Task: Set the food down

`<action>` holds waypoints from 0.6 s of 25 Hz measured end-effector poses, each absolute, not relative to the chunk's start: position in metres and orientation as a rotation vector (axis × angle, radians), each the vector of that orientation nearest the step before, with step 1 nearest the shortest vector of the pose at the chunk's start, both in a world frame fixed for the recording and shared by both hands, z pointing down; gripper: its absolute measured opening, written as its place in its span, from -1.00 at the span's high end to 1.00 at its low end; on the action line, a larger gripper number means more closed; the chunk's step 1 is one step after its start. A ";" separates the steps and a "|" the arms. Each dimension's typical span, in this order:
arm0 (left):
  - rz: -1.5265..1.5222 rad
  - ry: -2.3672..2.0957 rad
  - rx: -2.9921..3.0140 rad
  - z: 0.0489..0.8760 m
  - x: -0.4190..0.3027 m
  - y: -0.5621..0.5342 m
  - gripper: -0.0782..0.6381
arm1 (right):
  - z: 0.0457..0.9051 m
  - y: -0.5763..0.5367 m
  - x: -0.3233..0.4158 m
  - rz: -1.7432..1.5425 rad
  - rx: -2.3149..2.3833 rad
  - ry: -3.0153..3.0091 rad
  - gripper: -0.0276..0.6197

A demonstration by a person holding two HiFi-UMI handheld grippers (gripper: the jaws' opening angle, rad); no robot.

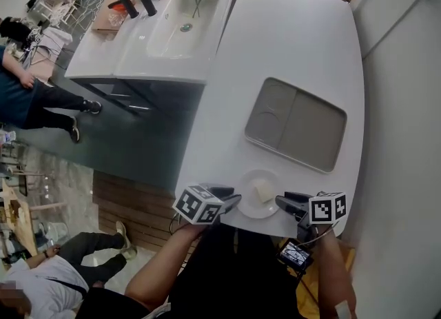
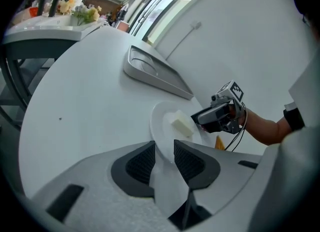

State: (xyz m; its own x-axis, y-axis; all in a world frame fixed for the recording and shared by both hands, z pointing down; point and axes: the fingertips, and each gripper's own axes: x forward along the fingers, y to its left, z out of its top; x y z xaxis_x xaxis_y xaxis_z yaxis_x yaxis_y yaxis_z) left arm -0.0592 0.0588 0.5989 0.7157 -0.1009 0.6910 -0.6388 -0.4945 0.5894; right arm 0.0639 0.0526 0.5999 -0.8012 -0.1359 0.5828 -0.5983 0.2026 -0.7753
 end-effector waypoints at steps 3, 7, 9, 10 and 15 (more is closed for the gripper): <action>0.749 -0.573 2.003 0.602 -0.062 0.058 0.54 | 0.606 0.052 0.068 1.646 0.712 -2.067 0.65; 0.748 -0.563 1.999 0.597 -0.061 0.057 0.61 | 0.603 0.055 0.072 1.708 0.724 -2.039 0.82; 0.742 -0.555 1.995 0.596 -0.059 0.057 0.61 | 0.602 0.055 0.072 1.747 0.725 -2.028 0.82; 0.738 -0.553 1.993 0.597 -0.059 0.056 0.61 | 0.603 0.054 0.072 1.769 0.728 -2.024 0.83; 0.723 -0.542 1.992 0.593 -0.061 0.047 0.64 | 0.597 0.047 0.071 1.913 0.727 -2.035 0.86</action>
